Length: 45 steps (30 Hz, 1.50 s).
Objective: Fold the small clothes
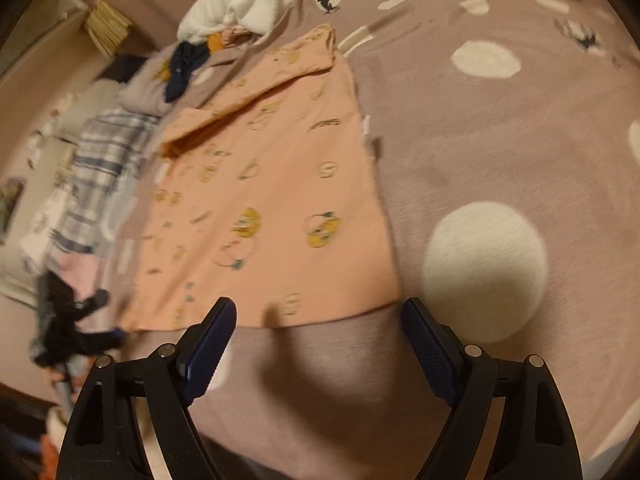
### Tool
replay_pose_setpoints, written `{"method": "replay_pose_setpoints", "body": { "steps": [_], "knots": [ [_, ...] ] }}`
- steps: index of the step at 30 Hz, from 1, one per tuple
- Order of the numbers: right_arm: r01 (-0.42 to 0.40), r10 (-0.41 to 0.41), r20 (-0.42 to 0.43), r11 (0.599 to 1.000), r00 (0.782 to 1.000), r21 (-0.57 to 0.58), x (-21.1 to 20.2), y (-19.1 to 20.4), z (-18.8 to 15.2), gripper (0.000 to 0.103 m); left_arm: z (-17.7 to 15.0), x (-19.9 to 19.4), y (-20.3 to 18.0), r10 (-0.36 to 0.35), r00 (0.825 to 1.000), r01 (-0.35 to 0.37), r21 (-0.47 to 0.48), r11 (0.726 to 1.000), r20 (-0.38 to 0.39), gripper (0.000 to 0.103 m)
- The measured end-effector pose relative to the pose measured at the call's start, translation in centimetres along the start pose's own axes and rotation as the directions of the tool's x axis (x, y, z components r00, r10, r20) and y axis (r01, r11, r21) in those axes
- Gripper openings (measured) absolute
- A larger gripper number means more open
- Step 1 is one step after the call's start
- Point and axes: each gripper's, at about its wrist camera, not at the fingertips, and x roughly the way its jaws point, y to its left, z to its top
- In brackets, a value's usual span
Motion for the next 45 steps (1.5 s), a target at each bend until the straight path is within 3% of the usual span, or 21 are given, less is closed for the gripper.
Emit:
{"method": "replay_pose_setpoints", "body": {
  "steps": [1,4,6,9,10,11,12,14,19,25,33,39,45],
  "knots": [
    [-0.011,0.011,-0.004,1.000,1.000,0.018,0.0,-0.1,0.0,0.084,0.1,-0.1,0.0,0.001,1.000,-0.001,-0.007,1.000,0.006,0.099],
    [0.027,-0.026,-0.019,0.998,0.999,0.055,0.2,-0.4,0.1,0.069,0.0,-0.5,0.2,0.052,0.998,-0.052,-0.033,0.998,0.022,0.079],
    [0.025,-0.023,-0.025,0.997,0.999,0.072,0.1,-0.8,0.2,0.061,0.0,-0.6,0.1,0.111,0.994,-0.111,-0.030,0.993,0.016,0.058],
    [0.034,-0.032,-0.023,0.995,0.999,0.099,-0.1,-1.5,0.2,0.046,-0.1,-0.7,0.2,0.183,0.983,-0.182,-0.030,0.983,0.024,0.034],
    [0.044,-0.042,-0.022,0.994,0.999,0.100,0.0,-1.5,0.2,0.034,-0.1,-0.8,0.3,0.197,0.980,-0.196,-0.042,0.980,0.034,0.030],
    [0.061,-0.059,-0.022,0.993,0.998,0.105,0.0,-1.7,0.2,0.023,-0.1,-0.8,0.6,0.215,0.976,-0.213,-0.059,0.975,0.040,0.017],
    [0.075,-0.073,-0.025,0.990,0.997,0.118,0.1,-1.9,0.2,0.019,0.0,-0.8,0.8,0.238,0.970,-0.234,-0.077,0.969,0.045,0.004],
    [0.072,-0.072,-0.010,0.987,0.997,0.143,0.1,-2.4,0.3,0.009,0.0,-0.8,1.3,0.247,0.967,-0.240,-0.109,0.965,0.056,0.004],
    [0.036,-0.038,0.013,0.986,0.999,0.161,-0.3,-2.5,0.8,0.008,0.4,-1.2,0.7,0.245,0.967,-0.236,-0.115,0.965,0.068,0.004],
    [-0.021,0.012,0.062,0.987,0.998,0.160,-1.3,-1.7,2.0,0.007,1.5,-2.3,-0.9,0.167,0.980,-0.155,-0.116,0.981,0.107,0.004],
    [-0.106,0.090,0.136,0.987,0.987,0.119,-2.8,0.3,5.3,0.007,4.1,-3.2,-4.4,0.060,0.984,-0.043,-0.099,0.994,0.169,0.003],
    [-0.123,0.105,0.180,0.988,0.978,0.094,-3.8,1.3,8.4,0.007,7.0,-3.4,-6.2,-0.007,0.977,0.034,-0.122,0.992,0.215,0.003],
    [-0.121,0.106,0.212,0.991,0.972,0.062,-4.0,2.7,13.2,0.007,11.2,-3.3,-7.4,-0.099,0.955,0.150,-0.164,0.975,0.281,0.003]
  ]
}}
